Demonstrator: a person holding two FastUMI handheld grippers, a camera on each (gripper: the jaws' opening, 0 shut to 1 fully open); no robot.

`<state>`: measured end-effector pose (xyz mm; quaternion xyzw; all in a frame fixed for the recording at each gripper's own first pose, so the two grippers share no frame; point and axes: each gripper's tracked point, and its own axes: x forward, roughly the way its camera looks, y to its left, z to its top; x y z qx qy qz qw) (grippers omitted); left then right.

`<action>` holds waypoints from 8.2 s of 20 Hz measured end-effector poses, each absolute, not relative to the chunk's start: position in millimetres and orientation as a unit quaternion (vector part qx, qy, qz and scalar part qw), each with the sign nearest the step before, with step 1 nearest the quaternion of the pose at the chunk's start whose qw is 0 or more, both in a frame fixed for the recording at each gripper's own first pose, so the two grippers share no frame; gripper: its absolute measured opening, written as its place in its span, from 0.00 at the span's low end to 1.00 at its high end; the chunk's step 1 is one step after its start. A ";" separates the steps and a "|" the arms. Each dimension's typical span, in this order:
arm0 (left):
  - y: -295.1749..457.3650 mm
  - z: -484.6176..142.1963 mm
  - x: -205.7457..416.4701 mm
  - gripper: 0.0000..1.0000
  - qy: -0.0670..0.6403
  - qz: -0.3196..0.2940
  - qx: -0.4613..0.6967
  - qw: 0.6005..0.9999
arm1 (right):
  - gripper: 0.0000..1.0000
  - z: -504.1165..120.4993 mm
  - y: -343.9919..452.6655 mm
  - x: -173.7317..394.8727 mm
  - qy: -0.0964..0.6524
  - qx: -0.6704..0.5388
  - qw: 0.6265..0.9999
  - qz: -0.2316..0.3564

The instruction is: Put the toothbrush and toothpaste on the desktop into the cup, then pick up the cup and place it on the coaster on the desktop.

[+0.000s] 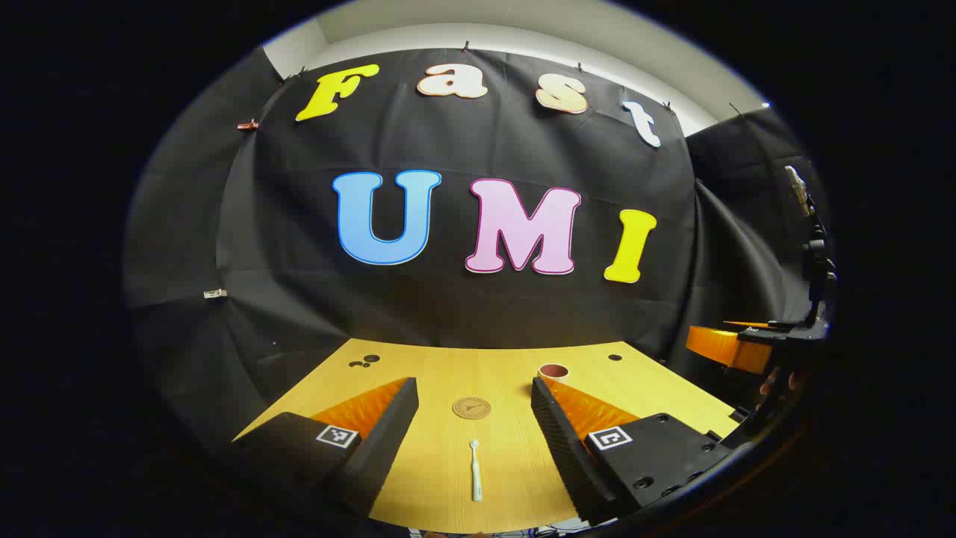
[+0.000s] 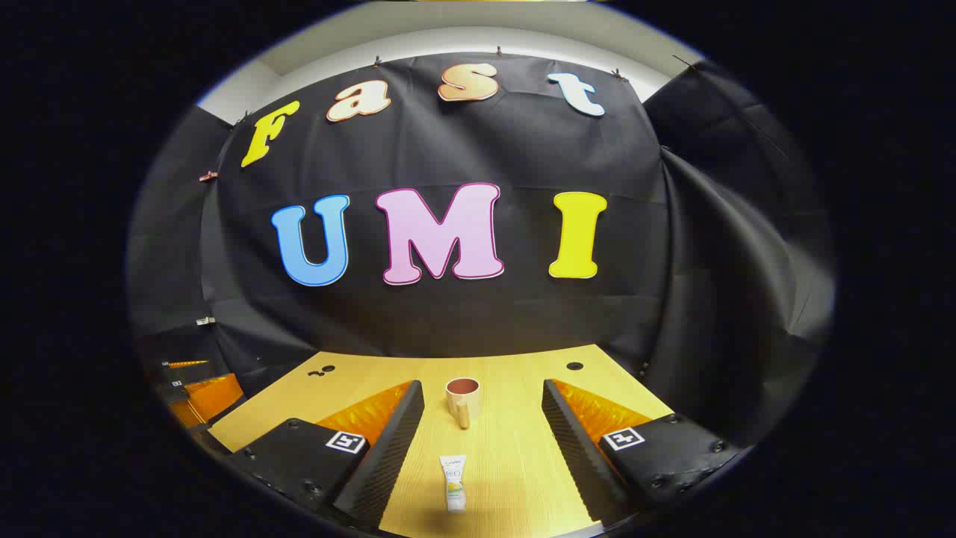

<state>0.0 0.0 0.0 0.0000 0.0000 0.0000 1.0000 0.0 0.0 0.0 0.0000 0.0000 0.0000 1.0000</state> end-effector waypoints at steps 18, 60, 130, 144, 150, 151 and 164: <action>-10.1 -17.8 34.8 0.96 0.033 0.015 -0.011 0.999 | 0.98 -41.7 14.7 39.2 0.077 0.001 0.996 0.043; 37.8 -115.7 65.7 0.96 0.200 0.148 -0.010 0.969 | 0.99 -305.2 34.0 118.5 0.486 -0.065 0.865 0.110; -11.4 -291.3 144.5 0.10 0.501 -0.008 0.024 0.865 | 0.24 -213.4 -18.7 114.2 0.435 0.032 0.888 0.145; -21.2 -271.9 148.7 0.07 0.444 0.001 -0.015 0.896 | 0.23 -136.9 -5.7 218.5 0.326 0.058 0.931 0.156; -38.0 -237.8 152.1 0.06 0.411 -0.009 -0.056 0.910 | 0.23 -91.6 9.1 274.3 0.239 0.074 0.954 0.166; -42.5 -229.4 152.7 0.06 0.402 -0.011 -0.077 0.912 | 0.23 -84.6 13.5 282.3 0.222 0.080 0.957 0.169; -69.7 -155.8 168.9 0.07 0.293 -0.034 -0.209 0.932 | 0.23 -59.2 36.6 376.7 0.057 0.110 0.976 0.176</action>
